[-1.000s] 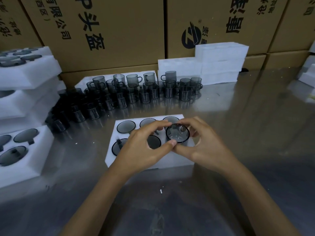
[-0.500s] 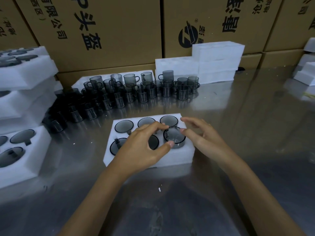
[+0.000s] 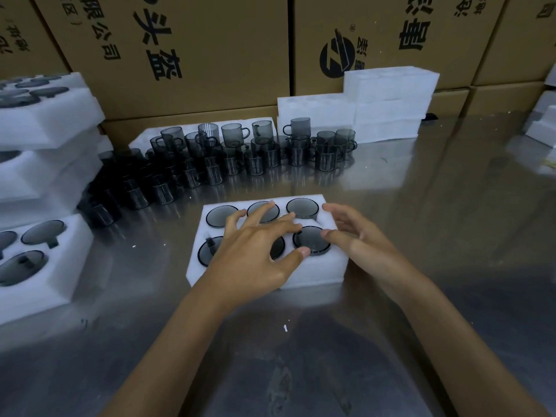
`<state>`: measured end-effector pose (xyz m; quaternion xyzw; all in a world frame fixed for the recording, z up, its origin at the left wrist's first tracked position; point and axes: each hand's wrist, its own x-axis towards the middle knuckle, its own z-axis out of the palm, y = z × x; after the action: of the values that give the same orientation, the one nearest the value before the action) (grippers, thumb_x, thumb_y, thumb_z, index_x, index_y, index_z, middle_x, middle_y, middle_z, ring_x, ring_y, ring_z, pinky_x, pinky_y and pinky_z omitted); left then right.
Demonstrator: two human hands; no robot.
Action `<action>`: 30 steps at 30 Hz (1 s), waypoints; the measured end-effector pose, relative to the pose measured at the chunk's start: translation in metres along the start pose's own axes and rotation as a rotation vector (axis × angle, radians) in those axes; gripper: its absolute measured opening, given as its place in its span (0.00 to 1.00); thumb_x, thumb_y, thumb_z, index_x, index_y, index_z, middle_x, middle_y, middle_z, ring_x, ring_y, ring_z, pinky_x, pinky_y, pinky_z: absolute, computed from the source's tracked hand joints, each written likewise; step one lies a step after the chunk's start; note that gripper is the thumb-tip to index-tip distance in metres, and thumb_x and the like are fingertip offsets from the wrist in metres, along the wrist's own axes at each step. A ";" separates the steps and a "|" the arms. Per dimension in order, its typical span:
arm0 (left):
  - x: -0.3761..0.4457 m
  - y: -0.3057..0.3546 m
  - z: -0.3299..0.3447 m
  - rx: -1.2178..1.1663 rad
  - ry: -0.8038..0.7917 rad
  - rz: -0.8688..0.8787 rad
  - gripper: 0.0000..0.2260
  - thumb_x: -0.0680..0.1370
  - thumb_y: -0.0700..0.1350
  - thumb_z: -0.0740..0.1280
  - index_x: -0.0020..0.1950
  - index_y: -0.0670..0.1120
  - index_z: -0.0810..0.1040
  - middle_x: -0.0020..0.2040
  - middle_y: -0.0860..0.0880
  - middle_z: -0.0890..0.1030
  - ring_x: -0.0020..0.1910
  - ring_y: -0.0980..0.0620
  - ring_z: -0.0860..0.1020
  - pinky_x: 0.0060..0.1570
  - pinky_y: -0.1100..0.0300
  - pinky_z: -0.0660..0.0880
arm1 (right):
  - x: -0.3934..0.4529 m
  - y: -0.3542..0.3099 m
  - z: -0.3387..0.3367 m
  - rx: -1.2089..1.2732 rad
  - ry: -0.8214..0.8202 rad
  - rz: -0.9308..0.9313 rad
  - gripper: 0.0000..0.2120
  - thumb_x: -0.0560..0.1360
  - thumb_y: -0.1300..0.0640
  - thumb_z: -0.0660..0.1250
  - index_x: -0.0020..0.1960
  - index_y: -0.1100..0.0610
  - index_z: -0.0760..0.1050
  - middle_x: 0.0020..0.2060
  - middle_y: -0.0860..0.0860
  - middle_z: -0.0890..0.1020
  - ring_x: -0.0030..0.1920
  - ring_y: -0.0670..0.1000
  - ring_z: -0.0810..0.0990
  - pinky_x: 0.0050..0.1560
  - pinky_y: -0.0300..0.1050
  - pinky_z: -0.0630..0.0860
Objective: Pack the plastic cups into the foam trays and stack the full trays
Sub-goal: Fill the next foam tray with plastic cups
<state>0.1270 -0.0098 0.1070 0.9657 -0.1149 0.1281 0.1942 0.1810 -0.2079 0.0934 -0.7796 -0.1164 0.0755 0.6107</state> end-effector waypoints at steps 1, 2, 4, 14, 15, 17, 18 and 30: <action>0.000 0.000 0.000 0.003 -0.003 -0.010 0.25 0.74 0.67 0.57 0.68 0.60 0.74 0.74 0.63 0.67 0.77 0.63 0.49 0.76 0.51 0.43 | 0.000 0.000 0.000 0.011 0.000 0.001 0.19 0.77 0.58 0.69 0.66 0.44 0.74 0.61 0.45 0.78 0.64 0.44 0.75 0.63 0.42 0.73; 0.000 0.000 0.000 0.002 -0.004 -0.019 0.26 0.74 0.68 0.57 0.68 0.61 0.74 0.75 0.62 0.67 0.77 0.63 0.49 0.75 0.51 0.44 | -0.001 -0.001 0.001 0.025 0.002 -0.001 0.20 0.78 0.58 0.69 0.67 0.45 0.73 0.61 0.45 0.78 0.63 0.44 0.76 0.61 0.39 0.73; 0.000 0.001 -0.001 0.000 0.002 -0.027 0.26 0.74 0.68 0.56 0.68 0.61 0.74 0.75 0.62 0.67 0.77 0.62 0.50 0.75 0.51 0.44 | -0.001 -0.001 0.002 0.072 -0.002 0.008 0.21 0.78 0.60 0.69 0.69 0.48 0.72 0.60 0.45 0.79 0.61 0.43 0.78 0.59 0.36 0.75; -0.003 0.004 0.008 0.122 0.172 0.027 0.21 0.79 0.60 0.55 0.64 0.56 0.81 0.68 0.57 0.77 0.75 0.54 0.62 0.73 0.48 0.53 | -0.009 -0.006 0.011 -0.014 -0.003 0.086 0.10 0.75 0.50 0.67 0.53 0.38 0.82 0.47 0.40 0.86 0.50 0.42 0.84 0.48 0.38 0.77; -0.004 0.005 0.010 0.124 0.204 0.030 0.20 0.79 0.59 0.56 0.63 0.55 0.82 0.66 0.56 0.79 0.73 0.54 0.66 0.72 0.51 0.56 | -0.010 -0.006 0.011 -0.024 -0.006 0.059 0.12 0.75 0.50 0.66 0.53 0.35 0.81 0.47 0.38 0.85 0.50 0.40 0.83 0.49 0.37 0.75; -0.006 0.008 0.014 0.141 0.274 0.040 0.19 0.79 0.56 0.58 0.60 0.52 0.84 0.62 0.54 0.82 0.69 0.52 0.72 0.67 0.53 0.62 | -0.010 -0.006 0.011 -0.016 -0.009 0.010 0.16 0.76 0.52 0.66 0.56 0.32 0.79 0.50 0.36 0.84 0.52 0.39 0.81 0.53 0.37 0.75; -0.007 0.009 0.016 0.152 0.312 0.050 0.18 0.79 0.54 0.58 0.59 0.50 0.84 0.60 0.53 0.83 0.66 0.51 0.74 0.65 0.53 0.65 | -0.011 -0.007 0.011 0.008 -0.012 -0.010 0.19 0.76 0.54 0.66 0.58 0.31 0.78 0.52 0.36 0.84 0.54 0.39 0.81 0.54 0.37 0.75; -0.004 0.004 0.009 0.132 0.717 0.193 0.15 0.83 0.46 0.58 0.67 0.49 0.77 0.58 0.56 0.81 0.59 0.54 0.77 0.69 0.44 0.60 | -0.011 0.001 0.029 0.423 0.383 0.142 0.19 0.72 0.57 0.72 0.64 0.54 0.79 0.53 0.51 0.86 0.52 0.51 0.85 0.56 0.50 0.81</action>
<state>0.1240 -0.0164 0.0994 0.8547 -0.1214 0.4831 0.1465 0.1626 -0.1844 0.0851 -0.6411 0.0742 -0.0082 0.7638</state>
